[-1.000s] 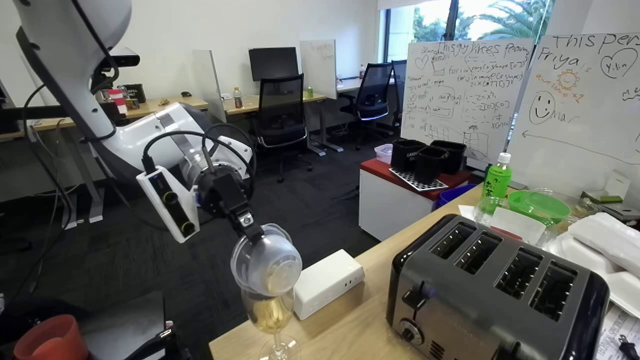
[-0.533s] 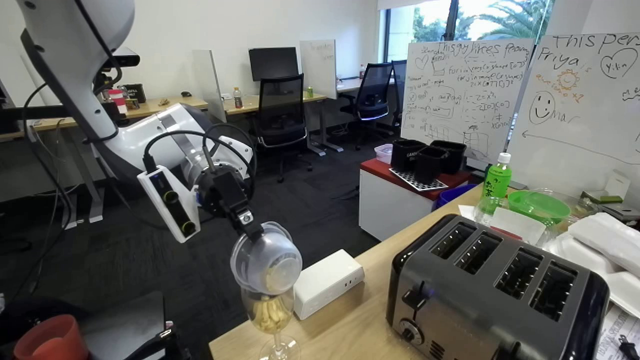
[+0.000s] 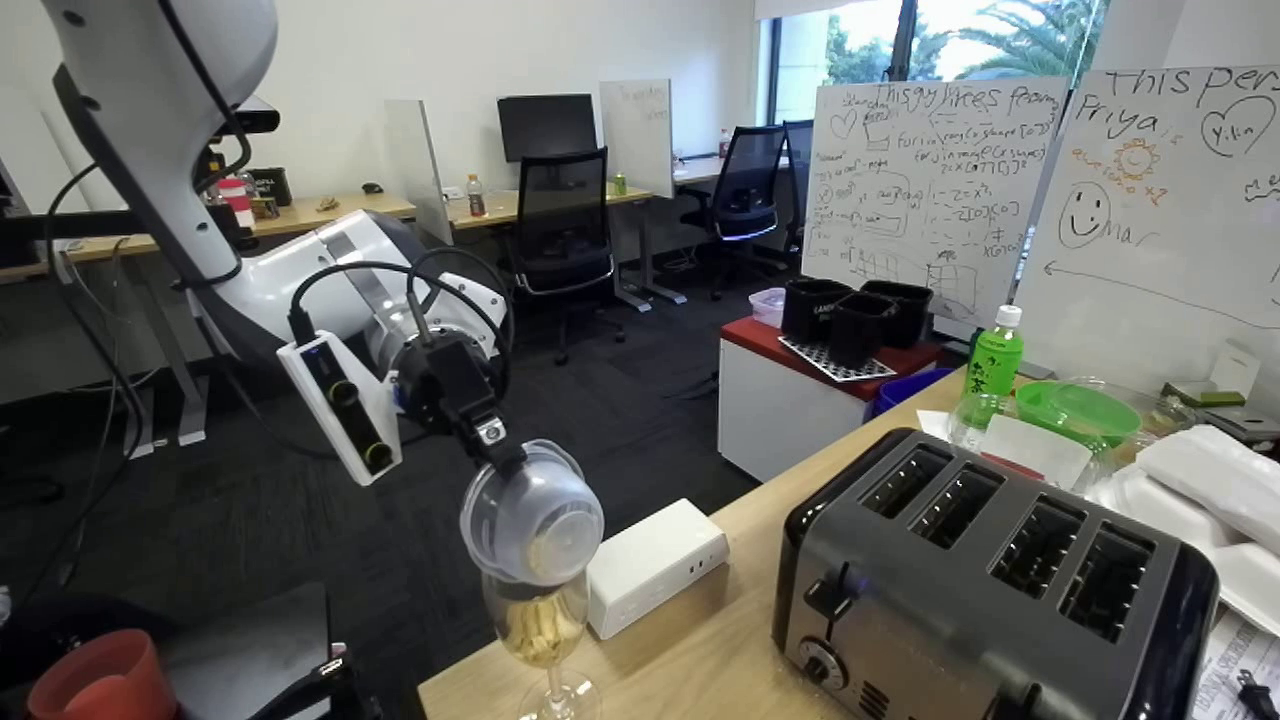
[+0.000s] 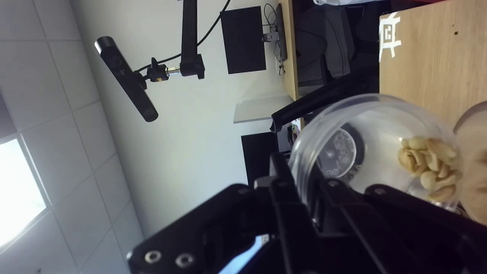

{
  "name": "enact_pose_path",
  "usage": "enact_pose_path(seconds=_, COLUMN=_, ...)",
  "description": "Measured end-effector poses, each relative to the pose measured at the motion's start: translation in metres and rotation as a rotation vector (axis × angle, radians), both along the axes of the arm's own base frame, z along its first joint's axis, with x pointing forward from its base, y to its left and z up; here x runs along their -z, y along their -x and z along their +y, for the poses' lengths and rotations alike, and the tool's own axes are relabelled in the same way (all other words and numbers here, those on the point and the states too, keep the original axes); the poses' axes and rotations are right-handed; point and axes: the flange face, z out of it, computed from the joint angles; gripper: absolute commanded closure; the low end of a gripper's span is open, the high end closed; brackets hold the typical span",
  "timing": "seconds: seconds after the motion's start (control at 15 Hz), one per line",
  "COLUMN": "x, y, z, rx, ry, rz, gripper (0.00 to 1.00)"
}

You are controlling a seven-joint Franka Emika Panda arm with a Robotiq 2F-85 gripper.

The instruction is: Pick up the plastic bowl from the table and pour its contents in the wine glass.

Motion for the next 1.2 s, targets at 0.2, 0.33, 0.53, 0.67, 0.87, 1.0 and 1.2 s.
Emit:
enact_pose_path(seconds=0.2, x=-0.001, y=-0.0004, z=0.0004, rx=0.001, ry=0.007, rz=-0.002, gripper=0.97)
enact_pose_path(seconds=0.33, x=-0.002, y=-0.0005, z=0.0004, rx=0.002, ry=0.014, rz=-0.004, gripper=0.97)
enact_pose_path(seconds=0.53, x=-0.0034, y=-0.0003, z=0.0, rx=0.004, ry=0.027, rz=-0.006, gripper=0.97)
enact_pose_path(seconds=0.67, x=-0.0041, y=0.0001, z=-0.0002, rx=0.006, ry=0.035, rz=-0.006, gripper=0.97)
enact_pose_path(seconds=0.87, x=-0.0039, y=0.0007, z=0.0003, rx=0.006, ry=0.042, rz=-0.005, gripper=0.97)
enact_pose_path(seconds=1.0, x=-0.0028, y=0.0008, z=0.0004, rx=0.008, ry=0.049, rz=-0.002, gripper=0.97)
enact_pose_path(seconds=1.2, x=0.0011, y=0.0007, z=0.0008, rx=0.012, ry=0.066, rz=0.0, gripper=0.97)
